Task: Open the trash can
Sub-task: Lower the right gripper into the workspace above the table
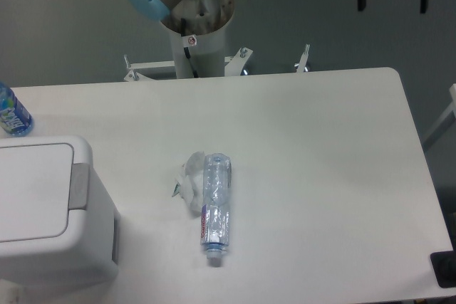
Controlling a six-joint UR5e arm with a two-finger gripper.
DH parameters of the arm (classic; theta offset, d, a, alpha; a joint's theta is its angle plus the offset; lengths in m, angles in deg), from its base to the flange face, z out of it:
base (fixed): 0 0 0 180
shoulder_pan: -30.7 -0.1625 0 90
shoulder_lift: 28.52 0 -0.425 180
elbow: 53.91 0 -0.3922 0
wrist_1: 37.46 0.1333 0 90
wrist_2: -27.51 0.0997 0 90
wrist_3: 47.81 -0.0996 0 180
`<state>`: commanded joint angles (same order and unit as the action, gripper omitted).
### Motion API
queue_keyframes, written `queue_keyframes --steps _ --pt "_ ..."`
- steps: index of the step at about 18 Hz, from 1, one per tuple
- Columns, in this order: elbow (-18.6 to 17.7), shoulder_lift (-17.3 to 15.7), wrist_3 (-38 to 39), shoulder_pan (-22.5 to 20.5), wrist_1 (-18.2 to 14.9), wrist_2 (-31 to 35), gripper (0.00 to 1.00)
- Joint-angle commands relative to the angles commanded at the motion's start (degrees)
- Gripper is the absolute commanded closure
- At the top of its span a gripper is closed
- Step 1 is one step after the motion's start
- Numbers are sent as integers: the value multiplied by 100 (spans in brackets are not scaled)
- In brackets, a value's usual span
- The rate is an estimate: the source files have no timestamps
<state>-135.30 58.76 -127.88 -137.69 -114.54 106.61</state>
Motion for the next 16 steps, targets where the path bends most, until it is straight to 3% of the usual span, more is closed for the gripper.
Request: queue_keyframes --steps 5,9,13,16 --pt "0 9 35 17 0 0 0" --pt "0 79 657 131 0 0 0" --pt "-9 175 2184 561 26 -35 0" --pt "-44 342 3450 966 578 -35 0"
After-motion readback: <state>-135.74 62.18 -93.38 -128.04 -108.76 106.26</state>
